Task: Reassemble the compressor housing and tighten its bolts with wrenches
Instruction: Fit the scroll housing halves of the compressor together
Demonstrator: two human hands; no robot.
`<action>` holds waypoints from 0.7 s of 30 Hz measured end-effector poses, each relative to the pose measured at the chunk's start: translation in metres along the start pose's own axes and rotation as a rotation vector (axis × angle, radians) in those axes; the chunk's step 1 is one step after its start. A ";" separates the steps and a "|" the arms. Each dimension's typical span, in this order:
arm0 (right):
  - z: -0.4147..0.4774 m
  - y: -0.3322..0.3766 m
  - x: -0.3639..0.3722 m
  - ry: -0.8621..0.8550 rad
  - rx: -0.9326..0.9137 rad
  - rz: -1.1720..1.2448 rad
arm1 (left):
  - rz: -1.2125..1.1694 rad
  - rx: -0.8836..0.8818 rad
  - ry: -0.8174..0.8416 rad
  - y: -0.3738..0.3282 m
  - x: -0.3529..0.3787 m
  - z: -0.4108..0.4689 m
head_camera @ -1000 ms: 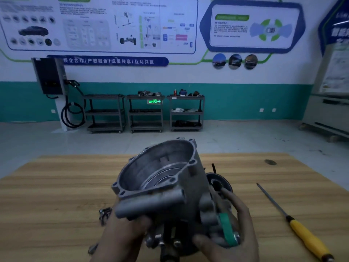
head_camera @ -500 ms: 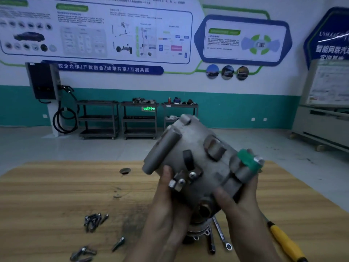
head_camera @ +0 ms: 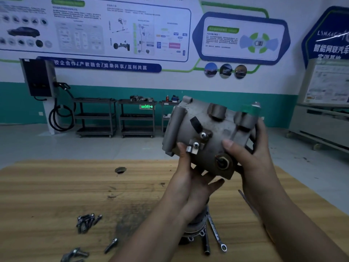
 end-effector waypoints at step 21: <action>0.076 0.011 0.033 0.096 0.385 -0.447 | 0.315 -0.385 0.063 0.028 -0.033 -0.053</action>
Point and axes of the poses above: each hand's wrist, its own z-axis towards the middle knuckle, its own x-axis out of the palm, y = z × x, the point moved 9 cm from there along z, towards the middle knuckle, and after that the axes turned 13 degrees about x, right-handed, at the moved point
